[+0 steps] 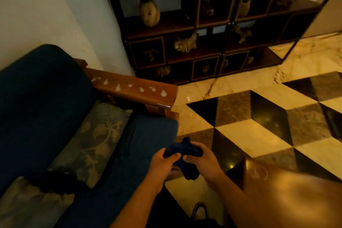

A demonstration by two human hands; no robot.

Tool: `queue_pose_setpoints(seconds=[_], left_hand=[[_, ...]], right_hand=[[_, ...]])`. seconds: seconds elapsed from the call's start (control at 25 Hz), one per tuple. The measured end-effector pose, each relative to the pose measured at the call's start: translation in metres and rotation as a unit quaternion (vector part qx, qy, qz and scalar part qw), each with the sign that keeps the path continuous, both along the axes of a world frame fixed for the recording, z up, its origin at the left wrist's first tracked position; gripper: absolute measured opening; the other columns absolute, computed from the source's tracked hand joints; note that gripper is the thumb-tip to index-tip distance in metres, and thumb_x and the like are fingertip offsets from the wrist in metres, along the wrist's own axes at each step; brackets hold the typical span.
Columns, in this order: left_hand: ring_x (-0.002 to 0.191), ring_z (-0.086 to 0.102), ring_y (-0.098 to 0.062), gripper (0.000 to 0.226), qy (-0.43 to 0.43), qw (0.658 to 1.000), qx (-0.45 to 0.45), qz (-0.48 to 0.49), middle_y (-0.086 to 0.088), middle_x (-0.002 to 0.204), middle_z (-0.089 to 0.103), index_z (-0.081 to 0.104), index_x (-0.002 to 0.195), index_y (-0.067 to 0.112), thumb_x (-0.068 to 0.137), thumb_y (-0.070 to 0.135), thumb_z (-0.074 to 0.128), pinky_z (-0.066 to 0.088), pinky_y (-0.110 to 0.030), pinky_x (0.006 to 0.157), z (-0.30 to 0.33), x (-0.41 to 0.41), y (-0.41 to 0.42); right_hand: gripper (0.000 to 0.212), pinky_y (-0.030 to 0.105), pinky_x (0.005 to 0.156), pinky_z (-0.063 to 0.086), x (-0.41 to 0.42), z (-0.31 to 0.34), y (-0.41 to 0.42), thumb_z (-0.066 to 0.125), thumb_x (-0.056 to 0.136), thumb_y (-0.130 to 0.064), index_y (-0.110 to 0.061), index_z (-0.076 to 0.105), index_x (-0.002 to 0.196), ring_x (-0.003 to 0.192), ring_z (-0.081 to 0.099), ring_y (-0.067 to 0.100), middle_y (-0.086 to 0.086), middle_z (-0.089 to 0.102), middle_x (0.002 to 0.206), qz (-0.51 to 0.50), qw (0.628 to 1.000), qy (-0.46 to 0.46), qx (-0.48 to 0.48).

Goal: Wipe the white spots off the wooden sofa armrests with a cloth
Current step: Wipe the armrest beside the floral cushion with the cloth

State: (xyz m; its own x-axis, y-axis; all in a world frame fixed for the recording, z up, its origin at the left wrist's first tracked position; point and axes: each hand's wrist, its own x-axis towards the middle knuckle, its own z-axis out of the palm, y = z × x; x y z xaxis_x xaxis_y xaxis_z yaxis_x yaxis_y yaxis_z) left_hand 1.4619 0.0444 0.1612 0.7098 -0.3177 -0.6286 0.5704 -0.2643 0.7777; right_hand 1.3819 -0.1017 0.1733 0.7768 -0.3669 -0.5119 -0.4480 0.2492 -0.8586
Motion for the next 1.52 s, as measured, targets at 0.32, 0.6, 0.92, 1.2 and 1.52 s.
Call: queue_pose_setpoints(seconds=[0.32,0.6,0.92,1.2,1.52], left_hand=[[0.066,0.074,-0.026,0.012,0.014,0.992,0.003,0.125,-0.018,0.088,0.075,0.068,0.103,0.003,0.096,0.013,0.068,0.063,-0.043,0.064,-0.022,0.141,-0.071],[0.071,0.076,-0.027,0.008,0.096,0.987,0.028,0.123,-0.019,0.095,0.074,0.069,0.093,0.009,0.096,0.015,0.066,0.064,-0.049,0.073,-0.094,0.255,-0.122],[0.083,0.070,-0.025,0.033,0.178,0.938,0.051,0.293,-0.013,0.093,0.070,0.070,0.102,0.005,0.093,0.036,0.067,0.058,-0.045,0.076,-0.172,0.313,-0.138],[0.092,0.073,-0.032,0.046,0.221,0.834,0.040,0.505,-0.017,0.107,0.073,0.065,0.109,0.014,0.099,0.053,0.043,0.060,-0.048,0.083,-0.215,0.331,-0.140],[0.085,0.075,-0.019,0.057,0.231,0.720,0.051,0.652,0.004,0.082,0.081,0.073,0.094,0.030,0.095,0.070,0.033,0.055,-0.036,0.072,-0.221,0.395,-0.146]], right_hand=[[0.030,0.044,0.091,0.058,0.181,-0.019,-0.086,0.074,0.092,-0.007,-0.007,0.064,0.120,0.106,0.069,0.030,0.011,0.070,0.111,0.108,0.986,-0.005,-0.125],[0.044,0.049,0.098,0.054,0.329,-0.077,-0.150,0.074,0.093,-0.018,-0.014,0.059,0.134,0.117,0.064,0.032,0.007,0.065,0.124,0.277,0.923,0.142,-0.224],[0.066,0.054,0.112,0.037,0.422,-0.171,-0.145,0.069,0.088,-0.030,-0.035,0.046,0.149,0.143,0.035,0.040,0.012,0.039,0.152,0.433,0.703,-0.035,-0.563],[0.070,0.071,0.119,0.011,0.466,-0.237,-0.120,0.043,0.097,-0.067,-0.040,0.026,0.160,0.155,0.010,0.049,0.009,0.018,0.171,0.564,0.530,-0.185,-0.606],[0.096,0.052,0.113,0.038,0.654,-0.239,-0.095,0.052,0.087,-0.078,-0.036,0.011,0.163,0.154,0.019,0.040,0.010,0.006,0.172,0.594,0.654,-0.175,-0.436]])
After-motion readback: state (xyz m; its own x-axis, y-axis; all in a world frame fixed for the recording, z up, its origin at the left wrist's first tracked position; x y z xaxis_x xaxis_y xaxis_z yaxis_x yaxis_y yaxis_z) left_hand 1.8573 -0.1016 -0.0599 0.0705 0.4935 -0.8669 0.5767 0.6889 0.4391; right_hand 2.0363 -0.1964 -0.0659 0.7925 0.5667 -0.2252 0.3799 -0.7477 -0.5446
